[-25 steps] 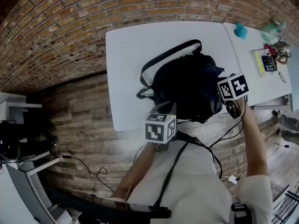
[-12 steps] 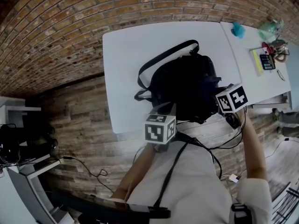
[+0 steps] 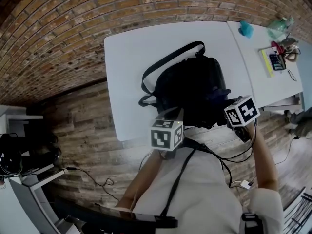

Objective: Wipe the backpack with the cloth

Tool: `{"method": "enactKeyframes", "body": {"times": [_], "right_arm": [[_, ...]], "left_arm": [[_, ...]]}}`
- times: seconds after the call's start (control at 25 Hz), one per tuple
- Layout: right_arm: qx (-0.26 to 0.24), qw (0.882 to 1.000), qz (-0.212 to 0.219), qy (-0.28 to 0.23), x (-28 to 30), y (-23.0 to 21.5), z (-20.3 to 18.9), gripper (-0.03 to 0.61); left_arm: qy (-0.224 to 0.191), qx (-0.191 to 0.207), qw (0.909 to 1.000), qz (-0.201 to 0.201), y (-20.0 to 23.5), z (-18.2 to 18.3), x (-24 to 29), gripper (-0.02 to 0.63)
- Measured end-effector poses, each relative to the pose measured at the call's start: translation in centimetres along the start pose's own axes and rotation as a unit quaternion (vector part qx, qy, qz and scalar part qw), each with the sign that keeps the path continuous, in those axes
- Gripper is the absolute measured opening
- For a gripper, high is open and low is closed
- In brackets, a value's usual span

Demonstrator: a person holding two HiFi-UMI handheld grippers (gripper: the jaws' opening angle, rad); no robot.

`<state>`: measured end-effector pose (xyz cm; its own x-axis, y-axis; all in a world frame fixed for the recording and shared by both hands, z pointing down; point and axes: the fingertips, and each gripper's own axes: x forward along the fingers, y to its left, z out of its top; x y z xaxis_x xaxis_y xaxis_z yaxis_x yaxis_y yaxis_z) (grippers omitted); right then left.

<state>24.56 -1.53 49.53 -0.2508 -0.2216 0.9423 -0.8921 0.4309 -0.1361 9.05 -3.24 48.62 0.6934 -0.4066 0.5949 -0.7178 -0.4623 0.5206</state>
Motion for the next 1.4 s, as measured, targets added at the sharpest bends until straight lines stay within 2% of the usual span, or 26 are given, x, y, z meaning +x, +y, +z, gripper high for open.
{"method": "enactKeyframes", "body": {"times": [0.4,0.68,0.84,1.16,1.4], "right_arm": [[-0.005,0.999,0.022,0.026,0.3,1.6,-2.7,0.038],[0.020,0.998,0.062,0.025,0.0,1.9,-2.7,0.038],[0.032,0.997,0.075,-0.013,-1.9,1.2,-0.1,0.038],[0.028,0.994,0.028,-0.101,-3.9,-4.6,8.3,0.038],[0.051,0.990,0.002,-0.131,-2.7,-9.4,14.2,0.038]], "left_arm": [[0.005,0.001,1.0000,0.001,-0.1,-0.2,0.1,0.003],[0.006,0.006,1.0000,0.001,-0.3,-0.2,0.2,0.003],[0.003,0.009,0.9999,0.006,-0.3,0.0,0.2,0.003],[0.003,0.015,0.9998,0.013,-0.2,0.3,0.2,0.003],[0.004,0.018,0.9996,0.020,-0.1,0.4,0.0,0.003]]}}
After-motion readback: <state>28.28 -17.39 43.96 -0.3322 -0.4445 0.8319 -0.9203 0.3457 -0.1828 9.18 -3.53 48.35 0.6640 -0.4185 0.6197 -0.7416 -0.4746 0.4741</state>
